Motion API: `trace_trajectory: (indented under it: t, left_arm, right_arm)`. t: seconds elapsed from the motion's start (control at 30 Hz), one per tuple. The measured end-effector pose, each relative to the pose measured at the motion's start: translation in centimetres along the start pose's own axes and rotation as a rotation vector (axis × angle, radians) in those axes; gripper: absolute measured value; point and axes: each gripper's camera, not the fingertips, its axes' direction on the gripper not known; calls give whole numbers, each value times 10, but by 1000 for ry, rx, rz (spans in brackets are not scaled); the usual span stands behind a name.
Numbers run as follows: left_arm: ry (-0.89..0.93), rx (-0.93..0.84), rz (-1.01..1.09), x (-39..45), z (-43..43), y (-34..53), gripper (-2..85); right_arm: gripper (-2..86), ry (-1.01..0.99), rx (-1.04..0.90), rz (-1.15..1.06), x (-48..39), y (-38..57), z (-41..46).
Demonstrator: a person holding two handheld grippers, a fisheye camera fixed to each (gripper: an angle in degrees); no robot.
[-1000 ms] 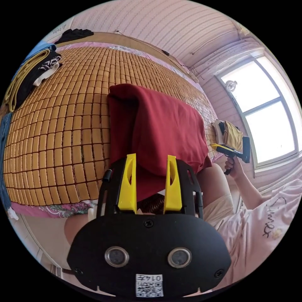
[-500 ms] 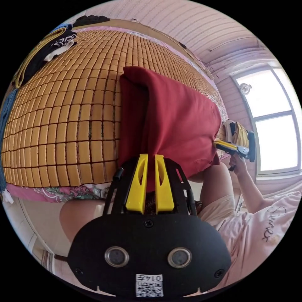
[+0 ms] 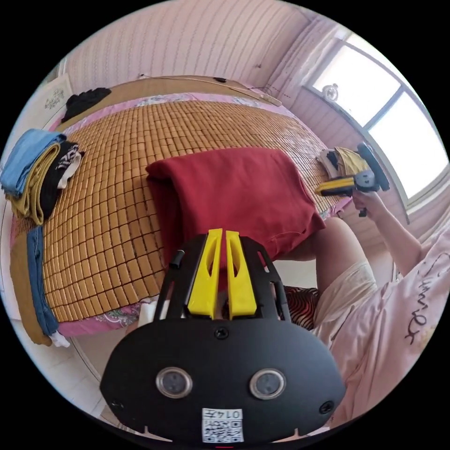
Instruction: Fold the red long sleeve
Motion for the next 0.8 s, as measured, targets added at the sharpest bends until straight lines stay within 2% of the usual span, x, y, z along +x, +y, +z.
trace_trajectory:
  t: [0.1, 0.17, 0.27, 0.4, 0.47, 0.67, 0.8]
  left_arm:
    - [93, -54, 131, 53, 38, -5, -8]
    - [165, -85, 250, 87, 63, -6, -9]
    - [-11, -66, 372, 125, 90, -5, -10]
    - [-44, -145, 393, 139, 133, 4, -10]
    - [-71, -100, 439, 146, 135, 13, -10]
    - [-134, -3, 515, 164, 145, 37, -10]
    - [-125, 4, 481, 169, 152, 40, -10]
  right_arm:
    - [-3, -62, 149, -152, -47, -45, -15]
    - [-7, -95, 180, -253, -80, -83, -13]
    - [-9, 22, 134, -370, -134, -147, 7]
    - [-9, 94, -114, -363, -172, -214, 94]
    - [-10, 91, -29, -380, -179, -217, 95]
    - [-10, 0, -85, -444, -188, -246, 86]
    - [-10, 96, -46, -454, -205, -281, 79]
